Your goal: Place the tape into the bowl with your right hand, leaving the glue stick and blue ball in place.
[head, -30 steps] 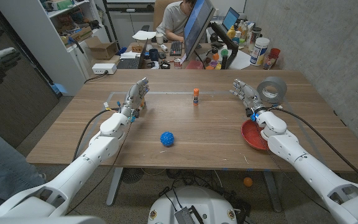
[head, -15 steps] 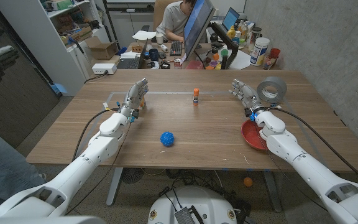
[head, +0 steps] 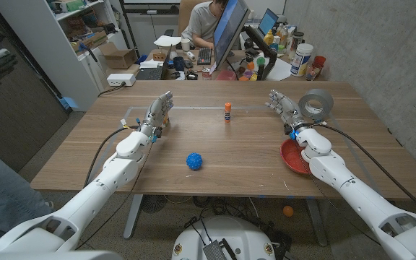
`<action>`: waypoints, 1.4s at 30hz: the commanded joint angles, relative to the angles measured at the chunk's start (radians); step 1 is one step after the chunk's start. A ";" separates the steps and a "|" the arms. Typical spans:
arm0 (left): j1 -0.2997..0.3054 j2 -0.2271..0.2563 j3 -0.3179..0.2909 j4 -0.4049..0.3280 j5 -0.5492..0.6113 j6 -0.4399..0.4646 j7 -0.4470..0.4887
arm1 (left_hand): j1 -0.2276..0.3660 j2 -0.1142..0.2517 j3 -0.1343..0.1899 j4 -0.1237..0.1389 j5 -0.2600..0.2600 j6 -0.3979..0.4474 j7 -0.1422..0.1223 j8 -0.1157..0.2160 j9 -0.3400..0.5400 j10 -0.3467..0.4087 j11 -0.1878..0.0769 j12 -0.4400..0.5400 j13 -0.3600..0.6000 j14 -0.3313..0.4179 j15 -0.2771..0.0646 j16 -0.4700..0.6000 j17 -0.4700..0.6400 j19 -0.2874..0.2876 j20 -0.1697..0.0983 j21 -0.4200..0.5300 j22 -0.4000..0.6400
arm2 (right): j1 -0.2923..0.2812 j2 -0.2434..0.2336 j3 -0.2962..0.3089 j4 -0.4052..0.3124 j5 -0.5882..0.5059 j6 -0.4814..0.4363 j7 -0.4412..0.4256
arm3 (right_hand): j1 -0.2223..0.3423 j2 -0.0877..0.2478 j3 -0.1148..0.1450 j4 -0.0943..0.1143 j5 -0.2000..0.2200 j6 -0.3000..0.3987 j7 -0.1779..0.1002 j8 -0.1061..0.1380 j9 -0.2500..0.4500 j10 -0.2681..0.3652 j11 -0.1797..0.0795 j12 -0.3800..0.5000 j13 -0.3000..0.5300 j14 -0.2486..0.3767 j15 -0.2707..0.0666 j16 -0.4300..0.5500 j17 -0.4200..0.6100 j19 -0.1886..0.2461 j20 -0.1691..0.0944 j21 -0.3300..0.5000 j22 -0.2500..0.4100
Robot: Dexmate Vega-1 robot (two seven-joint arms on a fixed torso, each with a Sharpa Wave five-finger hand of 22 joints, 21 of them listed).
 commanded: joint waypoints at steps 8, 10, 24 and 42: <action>0.015 0.012 -0.005 -0.036 0.002 -0.001 0.006 | 0.005 0.002 0.002 -0.003 0.006 0.012 0.005 0.009 0.003 0.002 0.002 0.007 0.002 0.001 0.011 0.004 0.003 -0.003 0.012 0.004 0.003 | -0.065 -0.055 0.037 -0.100 -0.023 0.021 -0.050 | 0.025 0.000 0.006 -0.017 0.007 0.027 -0.005 0.012 0.001 0.008 -0.005 0.006 0.001 0.012 0.000 0.007 -0.003 0.007 0.005 0.002 0.001; 0.017 0.014 -0.006 -0.045 0.009 -0.008 0.013 | 0.005 0.002 0.002 -0.003 0.006 0.014 0.006 0.009 0.003 0.003 0.002 0.008 0.002 0.003 0.011 0.005 0.003 -0.002 0.013 0.005 0.003 | -0.072 -0.061 0.041 -0.108 -0.026 0.022 -0.055 | 0.029 -0.002 0.006 -0.020 0.008 0.031 -0.010 0.013 0.001 0.009 -0.007 0.006 0.001 0.013 0.000 0.007 -0.004 0.006 0.006 0.002 0.001; 0.007 0.011 -0.005 -0.043 0.010 -0.013 0.006 | 0.005 0.005 0.002 -0.004 0.006 0.021 0.005 0.010 0.003 0.007 0.001 0.009 0.002 0.005 0.011 0.005 0.003 0.000 0.013 0.006 0.003 | -0.108 -0.123 0.073 -0.175 -0.098 0.024 -0.123 | 0.076 -0.017 0.021 -0.059 0.011 0.027 -0.015 0.008 0.001 0.002 -0.007 0.002 0.001 0.009 0.001 -0.002 -0.019 -0.001 0.010 -0.002 0.001; 0.004 0.006 -0.001 -0.025 -0.008 -0.006 -0.021 | 0.003 0.006 0.001 -0.005 0.006 0.024 0.003 0.009 0.003 0.007 -0.002 0.009 0.002 0.007 0.011 0.005 0.004 0.001 0.034 0.007 0.004 | -0.128 -0.205 0.106 -0.250 -0.174 -0.026 -0.175 | 0.187 -0.049 0.051 -0.089 0.014 0.027 -0.066 0.006 0.003 -0.016 -0.018 -0.004 0.002 -0.004 0.007 -0.014 -0.042 -0.021 0.020 -0.007 0.000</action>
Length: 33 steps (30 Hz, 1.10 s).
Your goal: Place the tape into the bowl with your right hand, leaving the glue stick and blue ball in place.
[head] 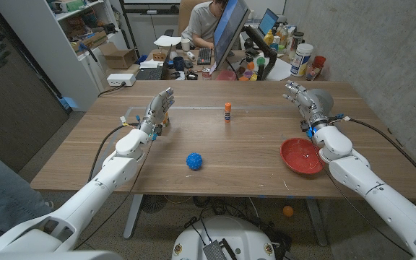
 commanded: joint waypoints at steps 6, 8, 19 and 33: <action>-0.001 -0.002 0.003 0.014 -0.014 0.001 -0.023 | 0.002 0.006 0.001 -0.005 0.006 0.011 0.006 0.009 0.004 0.008 -0.002 0.006 0.002 0.006 0.000 0.007 0.004 0.002 0.027 0.008 0.004 | -0.022 -0.092 0.034 -0.083 -0.106 -0.060 -0.069 | 0.051 -0.014 0.011 -0.003 0.006 0.006 -0.020 -0.003 0.003 -0.022 -0.005 -0.008 0.003 -0.020 0.009 -0.006 -0.005 -0.022 0.012 -0.004 0.003; 0.000 -0.002 0.003 0.015 -0.013 -0.003 -0.025 | 0.002 0.006 0.001 -0.005 0.006 0.012 0.006 0.009 0.004 0.009 -0.004 0.006 0.002 0.009 -0.002 0.008 0.004 0.003 0.032 0.008 0.004 | -0.029 -0.107 0.039 -0.099 -0.119 -0.079 -0.079 | 0.056 -0.016 0.011 -0.002 0.006 0.008 -0.023 -0.002 0.003 -0.024 -0.004 -0.008 0.003 -0.023 0.011 -0.007 -0.006 -0.026 0.014 -0.005 0.003; -0.003 0.002 0.001 0.013 -0.013 -0.003 -0.027 | 0.002 0.005 0.000 -0.007 0.006 0.020 0.009 0.011 0.004 0.012 -0.006 0.007 0.002 0.009 -0.004 0.007 0.004 0.003 0.047 0.008 0.005 | -0.060 -0.178 0.070 -0.161 -0.177 -0.138 -0.106 | 0.075 -0.025 0.008 0.009 0.003 0.007 -0.031 -0.004 0.004 -0.048 -0.008 -0.012 0.004 -0.050 0.033 -0.013 -0.008 -0.065 0.036 -0.011 0.004; -0.002 0.006 0.000 0.011 -0.016 -0.006 -0.037 | -0.001 -0.003 -0.006 -0.011 0.005 0.040 0.007 0.015 0.004 0.022 -0.009 0.010 0.003 0.016 -0.006 0.008 0.004 0.001 0.060 0.008 0.006 | -0.073 -0.231 0.093 -0.204 -0.231 -0.196 -0.117 | 0.081 -0.030 0.001 0.019 0.002 -0.004 -0.038 -0.009 0.005 -0.066 -0.012 -0.010 0.005 -0.083 0.043 -0.013 -0.008 -0.130 0.052 -0.018 0.004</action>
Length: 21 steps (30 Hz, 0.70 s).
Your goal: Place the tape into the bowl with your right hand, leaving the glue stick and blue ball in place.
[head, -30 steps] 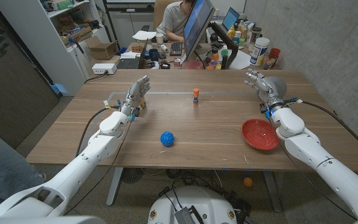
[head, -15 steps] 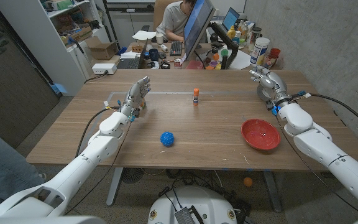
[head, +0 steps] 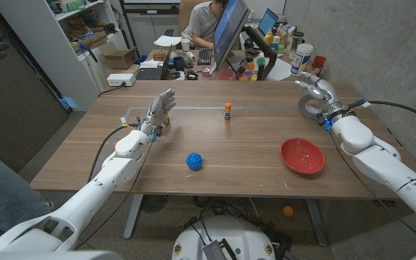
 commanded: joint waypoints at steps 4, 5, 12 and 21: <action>0.004 0.006 -0.003 -0.009 -0.003 -0.002 -0.004 | -0.003 -0.006 -0.001 -0.004 0.004 0.020 0.001 0.009 0.004 0.009 -0.005 0.007 0.003 0.007 0.005 0.004 0.004 0.000 0.006 0.004 0.006 | -0.019 -0.088 0.028 -0.069 -0.082 -0.087 -0.021 | 0.007 0.000 -0.003 0.008 0.002 -0.002 -0.006 -0.002 0.005 -0.004 -0.004 0.008 0.005 -0.008 0.006 0.005 0.002 -0.041 0.010 -0.006 0.001; 0.005 0.006 -0.002 -0.010 -0.004 -0.001 -0.005 | -0.003 -0.006 -0.001 -0.004 0.004 0.020 0.000 0.009 0.004 0.009 -0.005 0.007 0.003 0.007 0.004 0.004 0.004 0.000 0.006 0.004 0.006 | -0.019 -0.096 0.029 -0.075 -0.091 -0.097 -0.021 | 0.007 0.000 -0.003 0.009 0.002 -0.002 -0.008 -0.002 0.005 -0.004 -0.004 0.008 0.005 -0.009 0.007 0.005 0.002 -0.046 0.011 -0.006 0.001; 0.011 0.010 0.000 -0.022 0.000 0.008 0.004 | -0.007 -0.011 -0.005 -0.004 0.003 0.026 -0.001 0.009 0.004 0.010 0.000 0.006 0.003 0.009 0.009 0.004 0.005 -0.009 0.021 0.001 0.006 | -0.022 -0.128 0.039 -0.100 -0.141 -0.148 -0.043 | 0.007 -0.005 -0.009 0.012 0.003 -0.003 -0.014 -0.002 0.006 -0.011 -0.006 0.009 0.007 -0.040 0.020 0.002 0.002 -0.062 0.050 0.003 0.002; 0.016 0.015 0.000 -0.036 0.008 0.011 0.016 | -0.008 -0.013 -0.007 -0.005 0.003 0.027 -0.002 0.008 0.004 0.011 -0.001 0.007 0.003 0.007 0.008 0.003 0.005 -0.014 0.023 -0.001 0.006 | -0.025 -0.202 0.048 -0.143 -0.217 -0.239 -0.041 | 0.007 -0.010 -0.015 0.014 0.003 -0.002 -0.022 -0.001 0.006 -0.009 -0.011 0.013 0.008 -0.043 0.031 0.006 0.001 -0.082 0.082 0.004 0.002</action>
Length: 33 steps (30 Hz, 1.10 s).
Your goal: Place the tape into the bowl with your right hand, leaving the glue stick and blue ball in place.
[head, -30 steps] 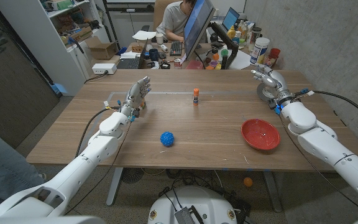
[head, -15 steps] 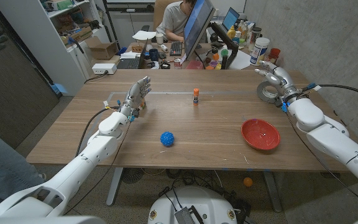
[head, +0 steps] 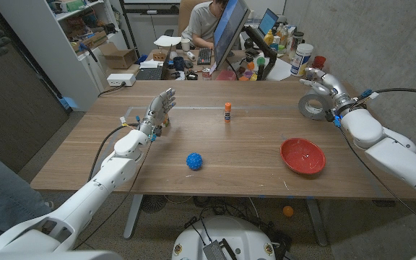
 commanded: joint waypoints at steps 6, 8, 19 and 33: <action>0.004 0.005 0.002 -0.020 0.014 0.010 0.022 | -0.002 -0.007 -0.005 -0.002 0.003 0.010 0.002 0.004 0.004 0.006 0.006 0.007 0.003 0.001 0.002 0.003 0.005 -0.005 0.011 -0.001 0.001 | 0.000 -0.138 0.009 -0.089 -0.145 -0.173 -0.001 | -0.004 -0.012 -0.009 0.007 0.004 0.016 -0.014 0.003 0.002 0.003 0.000 0.007 0.003 -0.005 0.005 0.010 0.001 -0.030 0.046 0.003 0.003; 0.003 0.004 0.003 -0.020 0.015 0.010 0.022 | -0.003 -0.007 -0.005 -0.002 0.003 0.012 0.002 0.005 0.004 0.005 0.006 0.007 0.003 0.001 0.003 0.003 0.005 -0.006 0.011 -0.002 0.001 | 0.004 -0.145 0.005 -0.092 -0.155 -0.186 0.005 | -0.005 -0.011 -0.010 0.008 0.004 0.016 -0.014 0.003 0.002 0.002 0.000 0.007 0.004 -0.007 0.004 0.010 0.001 -0.037 0.048 0.002 0.003; -0.001 -0.002 0.007 -0.012 0.013 0.014 0.020 | -0.004 -0.008 -0.007 -0.003 0.003 0.014 0.001 0.003 0.004 0.007 0.007 0.006 0.003 0.000 0.004 0.002 0.005 -0.011 0.011 -0.003 0.002 | 0.051 -0.178 -0.039 -0.101 -0.214 -0.253 0.048 | -0.027 -0.023 -0.025 0.017 0.007 0.010 -0.020 -0.001 0.002 -0.008 0.000 0.006 0.005 -0.050 0.032 0.002 0.000 -0.111 0.052 -0.002 0.002; 0.000 -0.002 0.007 -0.010 0.009 0.019 0.019 | -0.004 -0.007 -0.007 -0.004 0.003 0.020 0.000 0.003 0.004 0.008 0.006 0.006 0.003 0.001 0.005 0.002 0.005 -0.013 0.013 -0.001 0.002 | 0.110 -0.211 -0.099 -0.126 -0.275 -0.347 0.113 | -0.088 -0.033 -0.052 0.033 0.015 -0.012 -0.031 -0.001 0.003 -0.044 -0.003 0.006 0.004 -0.136 -0.006 0.016 0.000 -0.444 0.022 -0.001 0.005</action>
